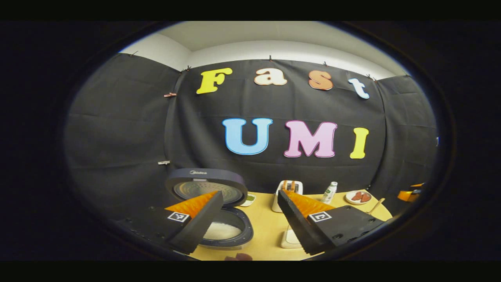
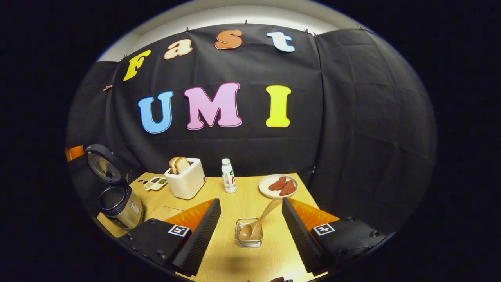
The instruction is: Close the left gripper, press the button to open the rice cooker; take a wooden spoon from the chopstick holder with the right hand, scoop a spoonful of rice and pour it into the rice cooker, then put the wooden spoon back into the chopstick holder.
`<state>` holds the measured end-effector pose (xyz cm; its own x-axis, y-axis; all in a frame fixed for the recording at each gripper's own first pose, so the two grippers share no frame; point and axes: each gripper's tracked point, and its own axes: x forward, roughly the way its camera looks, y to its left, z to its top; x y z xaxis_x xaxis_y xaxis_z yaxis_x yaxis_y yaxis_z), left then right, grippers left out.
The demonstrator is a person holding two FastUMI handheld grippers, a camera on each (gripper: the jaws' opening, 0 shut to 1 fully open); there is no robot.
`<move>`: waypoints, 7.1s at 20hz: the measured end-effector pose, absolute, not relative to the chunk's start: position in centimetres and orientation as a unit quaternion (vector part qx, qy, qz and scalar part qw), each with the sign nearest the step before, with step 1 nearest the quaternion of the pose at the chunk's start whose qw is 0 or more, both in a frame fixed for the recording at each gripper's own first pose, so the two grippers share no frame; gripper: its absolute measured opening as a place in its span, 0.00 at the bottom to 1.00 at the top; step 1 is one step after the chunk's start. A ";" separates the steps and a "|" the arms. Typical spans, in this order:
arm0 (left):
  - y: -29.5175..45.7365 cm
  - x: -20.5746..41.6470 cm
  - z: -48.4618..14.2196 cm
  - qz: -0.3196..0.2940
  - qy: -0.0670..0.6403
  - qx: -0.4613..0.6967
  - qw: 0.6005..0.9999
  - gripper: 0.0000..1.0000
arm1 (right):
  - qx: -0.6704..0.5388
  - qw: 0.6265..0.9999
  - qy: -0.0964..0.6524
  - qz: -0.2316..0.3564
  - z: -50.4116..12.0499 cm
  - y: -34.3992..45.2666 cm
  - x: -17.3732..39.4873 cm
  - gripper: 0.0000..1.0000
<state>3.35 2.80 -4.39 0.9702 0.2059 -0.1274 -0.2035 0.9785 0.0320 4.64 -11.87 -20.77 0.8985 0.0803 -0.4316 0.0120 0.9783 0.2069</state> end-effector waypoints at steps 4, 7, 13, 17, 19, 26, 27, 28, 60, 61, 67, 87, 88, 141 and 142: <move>0.3 3.5 -5.0 0.105 0.072 0.019 0.992 0.95 | 0.148 0.948 0.279 0.047 -26.6 -12.6 6.3 0.98; -1.0 3.8 -5.4 0.111 0.081 0.017 0.990 0.95 | 0.163 0.934 0.314 0.052 -31.0 -13.1 7.9 0.98; -2.4 4.2 -6.2 0.133 0.101 0.017 0.986 0.95 | 0.181 0.907 0.371 0.081 -37.1 -11.2 10.4 0.98; -2.8 4.2 -7.0 0.149 0.115 0.015 0.982 0.95 | 0.177 0.898 0.391 0.099 -39.5 -10.1 11.2 0.83; -2.7 4.0 -6.8 0.161 0.116 0.016 0.980 0.95 | 0.171 0.897 0.397 0.097 -40.1 -9.9 11.4 0.72; -3.1 2.6 -6.3 0.192 0.116 0.027 0.974 0.95 | 0.223 0.889 0.384 0.113 -39.7 -9.8 12.3 0.14; -3.2 2.5 -6.1 0.193 0.116 0.027 0.974 0.98 | 0.218 0.891 0.379 0.117 -39.7 -9.6 12.4 0.12; -3.2 2.5 -6.3 0.193 0.116 0.027 0.974 0.95 | 0.210 0.895 0.374 0.124 -39.4 -9.5 12.3 0.09; 11.2 5.0 -6.8 0.078 0.097 0.007 0.992 0.95 | 0.022 0.949 0.270 0.163 -26.0 10.5 9.6 0.07; 11.5 5.0 -6.9 0.075 0.096 0.007 0.993 0.95 | -0.004 0.947 0.277 0.162 -27.0 11.0 9.4 0.07; 13.5 4.7 -7.1 0.061 0.095 0.004 0.994 0.95 | -0.094 0.929 0.327 0.143 -32.5 13.3 7.9 0.07; 18.3 4.4 -7.7 0.074 0.093 -0.006 0.993 0.95 | 0.068 0.902 0.420 0.079 -36.4 18.6 6.3 0.07; 18.4 4.4 -7.7 0.074 0.093 -0.006 0.993 0.95 | 0.086 0.900 0.420 0.076 -36.4 18.7 6.4 0.07; 24.7 -0.4 -8.0 0.161 0.084 -0.030 0.983 0.92 | 0.544 0.739 0.332 0.218 -14.2 31.6 10.1 0.07; 24.9 -0.5 -7.9 0.163 0.084 -0.032 0.982 0.95 | 0.537 0.743 0.332 0.224 -13.9 32.6 10.2 0.07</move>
